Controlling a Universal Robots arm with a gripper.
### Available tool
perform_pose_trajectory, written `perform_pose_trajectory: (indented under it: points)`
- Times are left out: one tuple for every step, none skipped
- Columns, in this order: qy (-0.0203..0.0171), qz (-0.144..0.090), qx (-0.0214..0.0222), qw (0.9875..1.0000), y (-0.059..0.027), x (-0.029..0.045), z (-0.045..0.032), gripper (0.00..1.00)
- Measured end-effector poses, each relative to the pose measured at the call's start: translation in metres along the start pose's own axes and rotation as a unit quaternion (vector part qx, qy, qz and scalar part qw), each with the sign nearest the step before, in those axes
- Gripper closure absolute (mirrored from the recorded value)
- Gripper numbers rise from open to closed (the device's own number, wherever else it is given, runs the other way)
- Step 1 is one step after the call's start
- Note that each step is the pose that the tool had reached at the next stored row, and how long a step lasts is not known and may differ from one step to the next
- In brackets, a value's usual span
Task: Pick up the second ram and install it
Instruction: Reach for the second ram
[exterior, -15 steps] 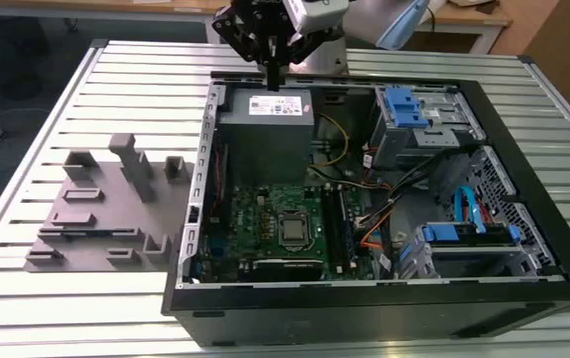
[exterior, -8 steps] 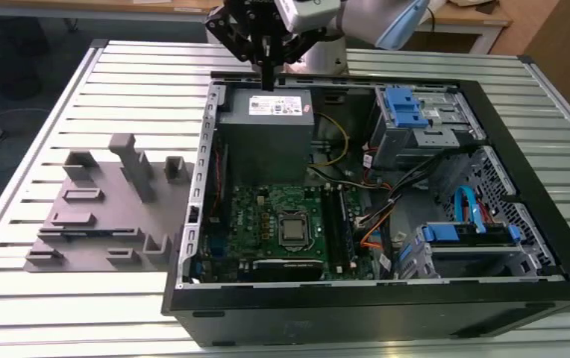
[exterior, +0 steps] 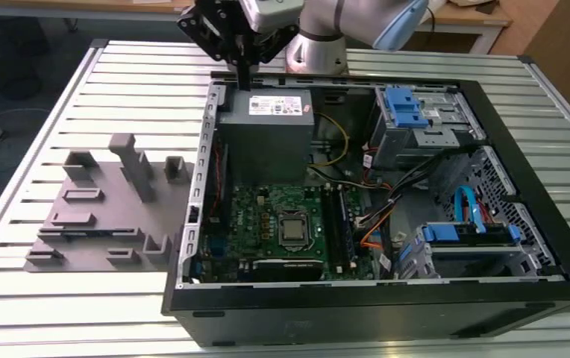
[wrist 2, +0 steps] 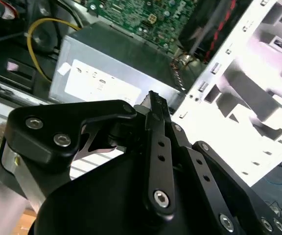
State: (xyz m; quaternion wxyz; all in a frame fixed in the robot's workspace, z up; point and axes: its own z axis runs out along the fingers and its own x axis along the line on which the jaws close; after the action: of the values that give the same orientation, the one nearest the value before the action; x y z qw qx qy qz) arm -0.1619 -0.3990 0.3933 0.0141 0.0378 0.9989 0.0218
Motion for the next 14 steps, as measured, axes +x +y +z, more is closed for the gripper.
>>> perform_pose_trajectory:
  points:
    - [-0.0001, 0.000, 0.0000, 1.0000, -0.0002, 0.0035, -0.0001, 0.93]
    - [-0.0002, 0.000, 0.0000, 1.0000, -0.0005, 0.0065, -0.0002, 0.93]
    - [-0.0003, 0.000, 0.0000, 1.0000, -0.0007, 0.0090, -0.0003, 0.93]
    - [-0.0003, 0.000, 0.0000, 1.0000, -0.0009, 0.0116, -0.0004, 0.93]
    - [-0.0004, 0.000, 0.0000, 1.0000, -0.0010, 0.0139, -0.0005, 0.93]
    - [-0.0004, 0.000, 0.0000, 1.0000, -0.0012, 0.0159, -0.0005, 0.93]
    - [-0.0005, 0.000, 0.0000, 1.0000, -0.0014, 0.0181, -0.0006, 0.93]
    - [-0.0005, 0.000, 0.0000, 1.0000, -0.0015, 0.0201, -0.0006, 0.93]
    - [-0.0006, 0.000, 0.0000, 1.0000, -0.0017, 0.0223, -0.0007, 0.93]
    - [-0.0007, 0.000, 0.0000, 1.0000, -0.0018, 0.0242, -0.0008, 0.93]
    - [-0.0007, 0.000, 0.0000, 1.0000, -0.0019, 0.0259, -0.0008, 0.93]
    - [-0.0007, 0.000, 0.0000, 1.0000, -0.0020, 0.0275, -0.0009, 0.93]
    - [-0.0007, 0.000, 0.0000, 1.0000, -0.0022, 0.0289, -0.0009, 0.93]
    - [-0.0007, 0.000, 0.0000, 1.0000, -0.0023, 0.0307, -0.0009, 0.93]
